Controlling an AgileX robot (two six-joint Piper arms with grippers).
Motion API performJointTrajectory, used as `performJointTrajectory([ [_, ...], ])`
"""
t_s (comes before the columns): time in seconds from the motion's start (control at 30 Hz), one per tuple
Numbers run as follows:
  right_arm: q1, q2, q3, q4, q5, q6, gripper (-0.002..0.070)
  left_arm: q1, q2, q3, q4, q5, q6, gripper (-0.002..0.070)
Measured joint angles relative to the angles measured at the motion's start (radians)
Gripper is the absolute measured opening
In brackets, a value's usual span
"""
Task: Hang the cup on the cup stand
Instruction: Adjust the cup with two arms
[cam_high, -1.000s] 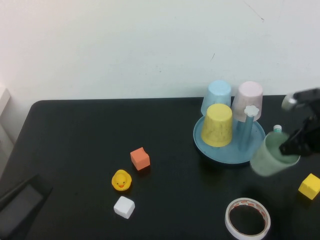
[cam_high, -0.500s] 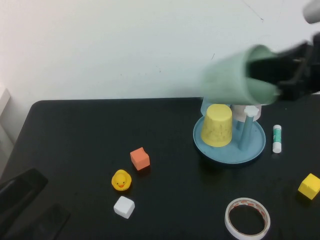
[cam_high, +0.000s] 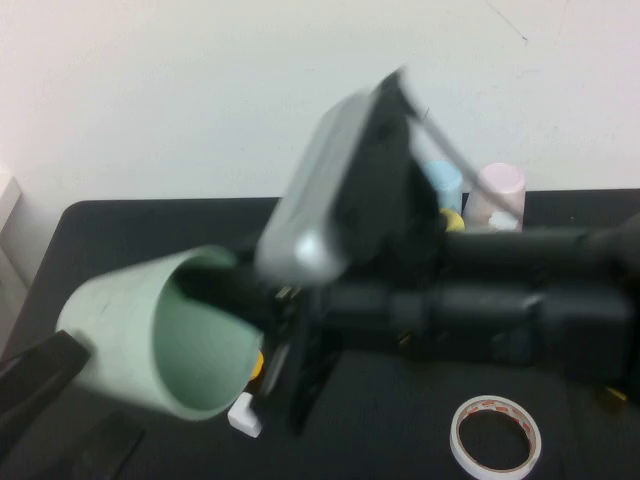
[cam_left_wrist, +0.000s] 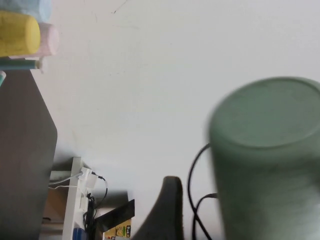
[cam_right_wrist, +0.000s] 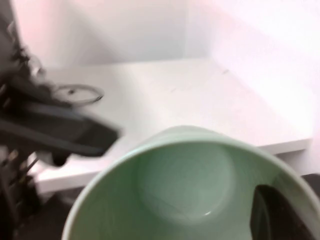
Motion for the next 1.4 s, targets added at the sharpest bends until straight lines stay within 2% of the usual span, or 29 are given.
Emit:
performJointTrajectory([
  [0.23, 0.038, 0.088, -0.007, 0.082, 0.017, -0.101, 0.0027, 0.000, 0.001, 0.000, 0.011, -0.042, -0.004, 0.0692],
  [0.7, 0.040, 0.153, -0.020, 0.094, 0.244, -0.272, 0.0020, 0.000, 0.002, 0.000, 0.012, -0.102, -0.005, 0.0693],
  [0.8, 0.040, 0.154, -0.020, 0.099, 0.255, -0.310, 0.0020, 0.000, 0.002, 0.000, 0.012, -0.102, -0.002, 0.0662],
  [0.93, 0.040, 0.155, -0.020, 0.104, 0.257, -0.356, 0.0020, 0.000, 0.002, 0.002, 0.020, -0.102, -0.001, 0.0531],
  [1.0, 0.040, 0.155, -0.020, 0.105, 0.257, -0.365, 0.0027, 0.000, 0.002, 0.002, 0.020, -0.102, -0.001, 0.0536],
  [1.1, 0.040, 0.158, -0.021, 0.105, 0.267, -0.371, 0.0069, 0.000, 0.002, 0.002, 0.021, -0.102, 0.002, 0.0536],
  [1.4, 0.040, 0.162, -0.021, 0.012, 0.276, -0.373, 0.0334, 0.000, 0.002, -0.006, 0.018, -0.124, 0.112, 0.0535],
])
